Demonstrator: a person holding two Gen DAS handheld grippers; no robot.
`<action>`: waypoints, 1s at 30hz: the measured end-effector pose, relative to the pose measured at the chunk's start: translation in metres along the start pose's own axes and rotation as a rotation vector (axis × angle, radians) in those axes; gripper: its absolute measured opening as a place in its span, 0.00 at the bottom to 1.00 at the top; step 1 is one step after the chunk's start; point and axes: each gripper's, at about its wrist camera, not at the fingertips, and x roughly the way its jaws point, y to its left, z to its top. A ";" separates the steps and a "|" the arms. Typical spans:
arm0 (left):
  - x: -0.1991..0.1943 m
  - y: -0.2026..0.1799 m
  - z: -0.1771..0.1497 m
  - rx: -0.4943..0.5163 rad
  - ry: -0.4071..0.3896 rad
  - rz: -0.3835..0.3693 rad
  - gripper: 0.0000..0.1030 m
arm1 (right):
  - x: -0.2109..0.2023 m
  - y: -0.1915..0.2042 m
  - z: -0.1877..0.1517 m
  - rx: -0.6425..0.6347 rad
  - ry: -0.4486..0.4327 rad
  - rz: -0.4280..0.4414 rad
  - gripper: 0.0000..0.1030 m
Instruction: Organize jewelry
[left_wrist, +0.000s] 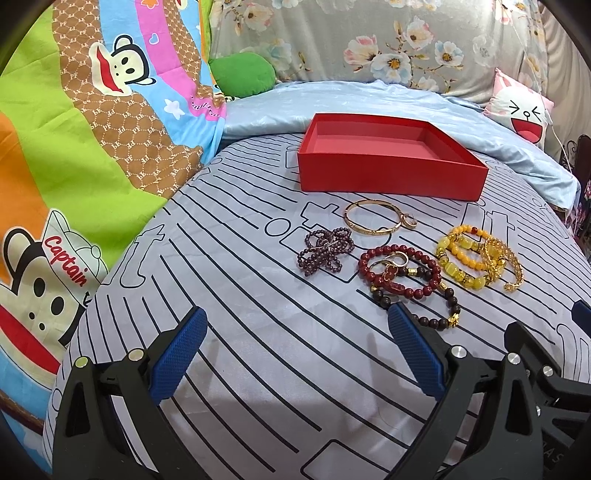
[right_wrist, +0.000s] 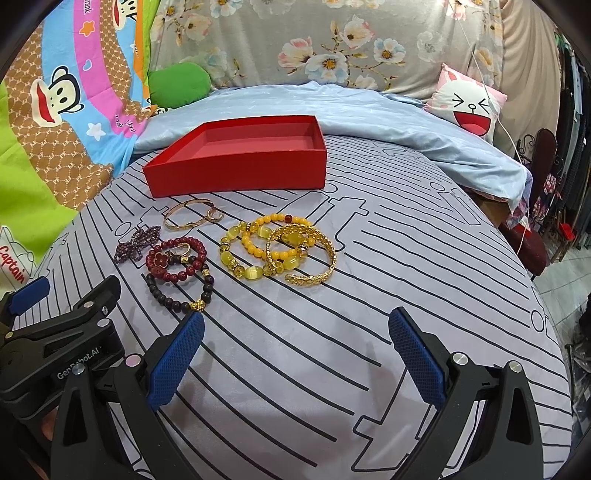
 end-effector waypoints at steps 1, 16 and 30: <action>0.000 0.000 0.000 0.000 -0.001 -0.001 0.91 | 0.000 0.000 0.000 0.000 0.000 0.001 0.94; 0.003 0.000 0.000 -0.012 0.011 -0.013 0.91 | 0.000 0.001 0.000 -0.009 0.002 0.007 0.94; 0.014 0.031 0.010 -0.117 0.054 -0.045 0.93 | 0.025 -0.018 0.030 0.052 0.058 0.034 0.91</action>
